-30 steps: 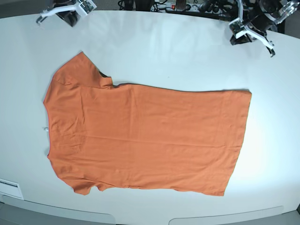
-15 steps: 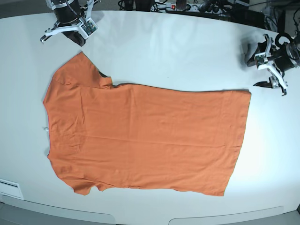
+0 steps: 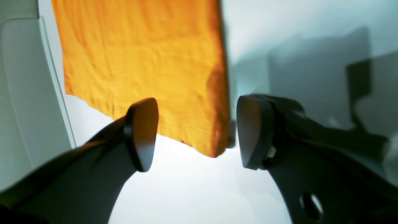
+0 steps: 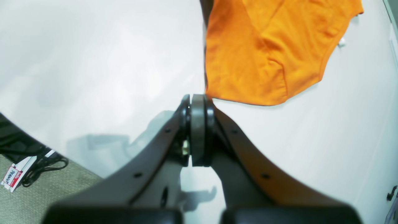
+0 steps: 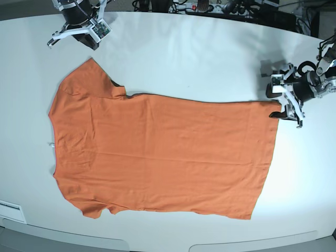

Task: Fold the T-shirt properly
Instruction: 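Move both grippers to the shirt's back edge, left at hem corner, right at shoulder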

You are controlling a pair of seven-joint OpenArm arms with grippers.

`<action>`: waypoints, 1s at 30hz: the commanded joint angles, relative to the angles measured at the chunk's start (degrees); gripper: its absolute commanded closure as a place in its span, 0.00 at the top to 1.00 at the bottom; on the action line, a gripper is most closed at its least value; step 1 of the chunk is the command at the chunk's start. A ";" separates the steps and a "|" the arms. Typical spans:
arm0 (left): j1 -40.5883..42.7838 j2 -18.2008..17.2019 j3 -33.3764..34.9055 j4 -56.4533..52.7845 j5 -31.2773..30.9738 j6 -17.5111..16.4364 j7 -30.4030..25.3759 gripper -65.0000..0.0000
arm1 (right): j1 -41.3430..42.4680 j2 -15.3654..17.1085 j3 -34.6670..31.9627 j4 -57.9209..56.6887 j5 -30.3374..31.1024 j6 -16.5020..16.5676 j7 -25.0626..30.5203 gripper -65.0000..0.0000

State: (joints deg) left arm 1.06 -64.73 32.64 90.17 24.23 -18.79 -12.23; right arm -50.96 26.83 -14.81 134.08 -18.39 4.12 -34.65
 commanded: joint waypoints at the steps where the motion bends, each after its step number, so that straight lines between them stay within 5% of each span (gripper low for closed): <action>1: -0.52 -0.81 1.64 -0.70 1.46 -2.19 1.92 0.62 | -0.48 0.48 0.17 0.92 -0.42 -0.48 1.05 0.00; 19: -4.90 -0.81 6.38 -4.35 5.77 -4.09 -0.09 0.62 | -0.46 0.48 0.17 0.92 -0.42 -0.44 1.05 0.00; 26: -5.18 1.57 6.38 -6.97 5.77 -3.98 -1.33 0.54 | -0.46 0.48 0.17 0.92 -0.42 -0.44 1.42 0.00; 30: -5.25 3.19 6.38 -6.93 5.73 -3.96 -1.33 0.20 | -0.46 0.48 0.17 0.92 -0.44 -0.46 1.44 0.00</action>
State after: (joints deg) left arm -4.78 -61.08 38.19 83.81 27.88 -19.09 -15.75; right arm -50.94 26.83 -14.81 134.08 -18.39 4.12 -34.44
